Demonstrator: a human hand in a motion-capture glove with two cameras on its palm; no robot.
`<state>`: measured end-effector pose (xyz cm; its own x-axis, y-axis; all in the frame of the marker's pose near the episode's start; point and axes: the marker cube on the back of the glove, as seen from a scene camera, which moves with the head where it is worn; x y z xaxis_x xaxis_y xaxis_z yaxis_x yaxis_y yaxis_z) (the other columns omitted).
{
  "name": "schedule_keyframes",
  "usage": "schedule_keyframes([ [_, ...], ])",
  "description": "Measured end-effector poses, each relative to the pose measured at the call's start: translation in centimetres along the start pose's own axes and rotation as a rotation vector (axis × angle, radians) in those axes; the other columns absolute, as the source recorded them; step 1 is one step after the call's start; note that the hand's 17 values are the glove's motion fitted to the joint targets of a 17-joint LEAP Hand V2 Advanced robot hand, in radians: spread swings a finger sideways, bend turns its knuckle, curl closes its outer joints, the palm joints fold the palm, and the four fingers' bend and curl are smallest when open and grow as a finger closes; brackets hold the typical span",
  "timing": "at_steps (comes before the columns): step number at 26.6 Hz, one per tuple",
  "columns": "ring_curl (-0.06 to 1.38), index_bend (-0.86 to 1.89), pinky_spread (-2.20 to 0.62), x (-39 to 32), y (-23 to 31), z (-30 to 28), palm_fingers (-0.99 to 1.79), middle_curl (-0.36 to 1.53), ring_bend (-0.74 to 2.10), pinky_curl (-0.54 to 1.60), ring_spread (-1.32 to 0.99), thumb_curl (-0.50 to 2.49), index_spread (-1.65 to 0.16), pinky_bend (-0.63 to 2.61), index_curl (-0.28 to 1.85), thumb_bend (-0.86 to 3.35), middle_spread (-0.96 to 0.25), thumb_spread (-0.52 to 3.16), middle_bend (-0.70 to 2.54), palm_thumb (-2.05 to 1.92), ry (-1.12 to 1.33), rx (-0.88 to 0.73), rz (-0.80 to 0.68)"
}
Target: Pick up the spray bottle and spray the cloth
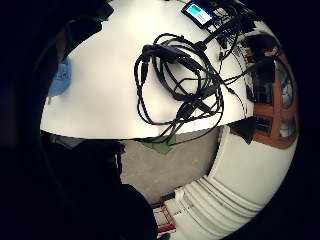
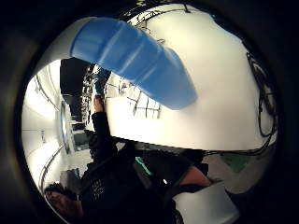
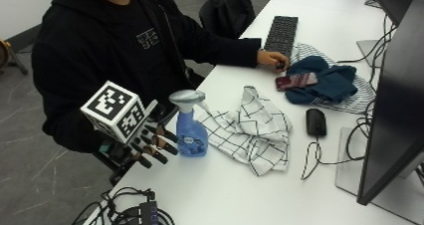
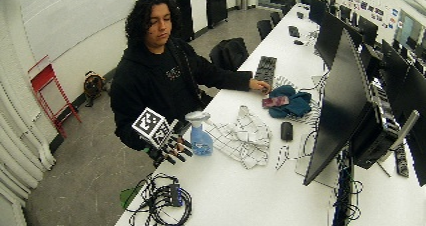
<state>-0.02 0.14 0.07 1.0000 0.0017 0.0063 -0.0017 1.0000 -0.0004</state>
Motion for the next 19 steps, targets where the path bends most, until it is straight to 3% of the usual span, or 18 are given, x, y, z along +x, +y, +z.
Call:
schedule_keyframes([
  [8,0.18,0.06,0.13,0.07,0.14,0.22,0.33,0.14,0.47,0.21,-0.08,0.14,-0.3,0.54,0.04,0.06,-0.09,0.64,0.27,0.27,-0.003,-0.014,0.015],
  [19,0.22,0.12,0.18,0.61,0.44,0.0,0.25,0.22,0.49,0.25,-0.09,0.2,-0.36,0.48,0.09,-0.02,-0.09,0.79,0.32,0.28,-0.055,0.037,0.021],
])
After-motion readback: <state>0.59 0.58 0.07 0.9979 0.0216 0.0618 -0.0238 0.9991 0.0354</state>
